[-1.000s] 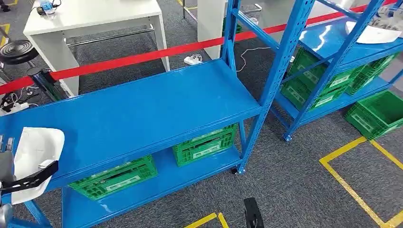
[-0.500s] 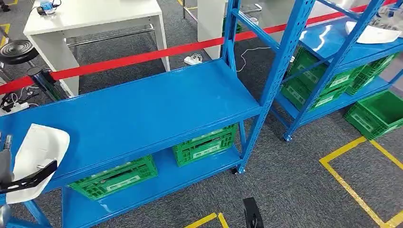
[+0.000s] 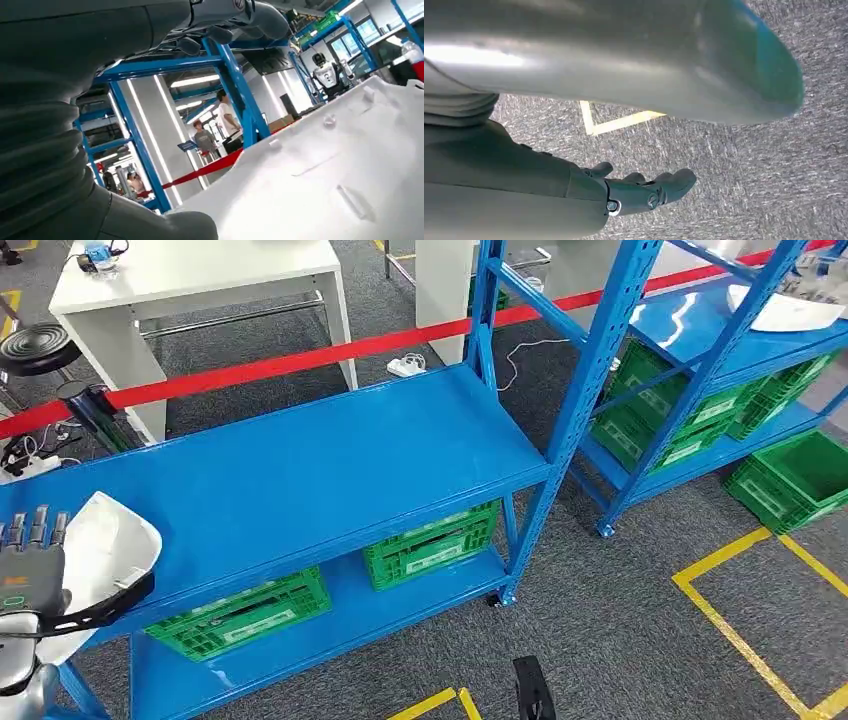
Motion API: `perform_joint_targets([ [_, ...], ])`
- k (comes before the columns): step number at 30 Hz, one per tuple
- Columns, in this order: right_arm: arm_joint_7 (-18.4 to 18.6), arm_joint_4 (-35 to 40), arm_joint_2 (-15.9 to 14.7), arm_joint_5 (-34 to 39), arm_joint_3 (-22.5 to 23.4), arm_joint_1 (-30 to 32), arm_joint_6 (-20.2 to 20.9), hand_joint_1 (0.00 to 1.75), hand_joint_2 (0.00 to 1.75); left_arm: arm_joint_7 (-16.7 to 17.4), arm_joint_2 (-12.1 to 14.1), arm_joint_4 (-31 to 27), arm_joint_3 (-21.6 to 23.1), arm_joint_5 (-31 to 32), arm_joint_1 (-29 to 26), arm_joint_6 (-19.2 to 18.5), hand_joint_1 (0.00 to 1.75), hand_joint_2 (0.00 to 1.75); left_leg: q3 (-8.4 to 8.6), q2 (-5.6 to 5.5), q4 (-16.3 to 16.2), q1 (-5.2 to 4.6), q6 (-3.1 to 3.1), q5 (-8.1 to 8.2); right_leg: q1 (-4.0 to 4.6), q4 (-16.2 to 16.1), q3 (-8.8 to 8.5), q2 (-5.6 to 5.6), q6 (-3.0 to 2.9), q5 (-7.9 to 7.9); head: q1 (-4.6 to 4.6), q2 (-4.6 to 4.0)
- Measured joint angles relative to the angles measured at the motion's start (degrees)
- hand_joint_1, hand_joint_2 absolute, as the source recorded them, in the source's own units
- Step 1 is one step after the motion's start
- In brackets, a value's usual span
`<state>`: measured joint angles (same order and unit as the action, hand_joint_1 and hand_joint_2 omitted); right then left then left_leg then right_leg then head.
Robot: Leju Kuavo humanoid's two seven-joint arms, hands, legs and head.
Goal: Take the parts from the cabinet and place them on the table.
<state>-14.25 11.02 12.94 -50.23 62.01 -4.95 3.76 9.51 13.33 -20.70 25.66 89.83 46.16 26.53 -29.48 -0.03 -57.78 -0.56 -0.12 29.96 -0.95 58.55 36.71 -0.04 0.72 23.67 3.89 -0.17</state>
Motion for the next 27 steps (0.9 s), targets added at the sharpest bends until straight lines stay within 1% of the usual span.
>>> perform_joint_targets([
  [6,0.00,-0.02,0.00,-0.02,0.00,0.01,0.00,0.00,0.00,0.22,-0.50,-0.02,0.00,0.02,-0.09,0.50,0.00,1.75,0.00,0.00,0.00,0.00,0.00,0.00,0.00,0.00,0.00,0.00,0.00,0.00,0.00,0.00],
  [10,0.15,-0.02,0.00,-0.24,0.00,0.01,0.00,0.00,0.00,0.63,-0.66,-0.09,0.00,0.02,-0.48,1.53,0.00,1.75,0.00,0.00,0.00,0.00,0.00,0.00,0.00,0.00,0.00,0.00,0.00,0.00,0.00,0.00],
  [12,0.17,0.00,0.00,-0.33,0.00,0.01,0.00,0.00,0.00,0.48,-0.79,-0.37,0.00,0.02,-0.83,1.94,0.00,1.75,0.00,0.00,0.00,0.00,0.00,0.00,0.00,0.00,0.01,0.00,0.00,0.00,0.00,0.00],
  [14,0.20,-0.02,0.00,-0.35,0.00,0.01,0.00,0.00,0.00,-0.55,-1.03,-0.79,0.00,0.00,-1.14,2.38,0.00,1.75,0.00,0.00,0.00,0.00,0.00,0.00,0.00,0.00,0.00,0.00,0.00,0.00,0.00,0.00],
  [17,0.37,-0.02,0.00,-0.35,0.00,0.00,0.00,0.00,0.00,-4.71,-2.12,-1.79,-0.15,-0.81,-1.67,2.80,0.00,1.75,0.00,-0.01,0.00,-0.02,0.00,0.00,-0.02,-0.01,-0.01,-0.01,0.00,0.00,0.00,0.00],
  [19,0.44,-0.02,0.00,-0.35,0.04,0.01,0.00,0.00,0.00,-8.49,-3.49,-3.31,-1.26,-2.33,-2.50,2.37,0.00,1.75,0.00,-0.02,0.00,-0.05,0.01,0.00,-0.04,-0.01,-0.01,-0.02,0.00,0.00,0.00,0.00],
  [21,0.35,0.00,0.00,-0.37,0.07,-0.01,0.07,0.00,0.00,-12.71,-5.40,-6.04,-2.98,-3.98,-4.05,0.80,0.00,1.75,0.00,-0.08,0.00,-0.08,0.01,0.01,-0.06,-0.02,-0.02,-0.08,0.00,0.00,0.00,0.00],
  [23,0.33,-0.02,0.00,-0.70,0.07,-0.07,0.17,0.00,0.00,-16.99,-7.37,-10.41,-4.40,-5.73,-6.37,-2.30,0.00,1.75,0.00,-0.08,0.00,-0.09,0.03,0.02,-0.09,-0.01,-0.02,-0.06,0.00,0.00,0.00,0.00],
  [25,0.33,0.00,0.00,-0.74,0.07,-0.02,0.17,0.00,0.00,-19.30,-9.24,-14.72,-5.57,-7.17,-8.57,-4.57,0.00,1.75,-0.02,-0.06,0.00,-0.09,0.06,0.04,-0.09,-0.02,-0.01,-0.04,0.01,0.00,0.00,0.00],
  [27,0.33,0.00,0.00,-0.79,0.07,-0.05,0.17,0.00,0.00,-20.07,-10.67,-17.93,-6.27,-7.72,-10.25,-5.47,0.00,1.75,-0.08,-0.06,0.00,-0.09,0.06,0.05,-0.09,-0.02,-0.01,-0.04,0.01,0.01,0.02,0.00],
])
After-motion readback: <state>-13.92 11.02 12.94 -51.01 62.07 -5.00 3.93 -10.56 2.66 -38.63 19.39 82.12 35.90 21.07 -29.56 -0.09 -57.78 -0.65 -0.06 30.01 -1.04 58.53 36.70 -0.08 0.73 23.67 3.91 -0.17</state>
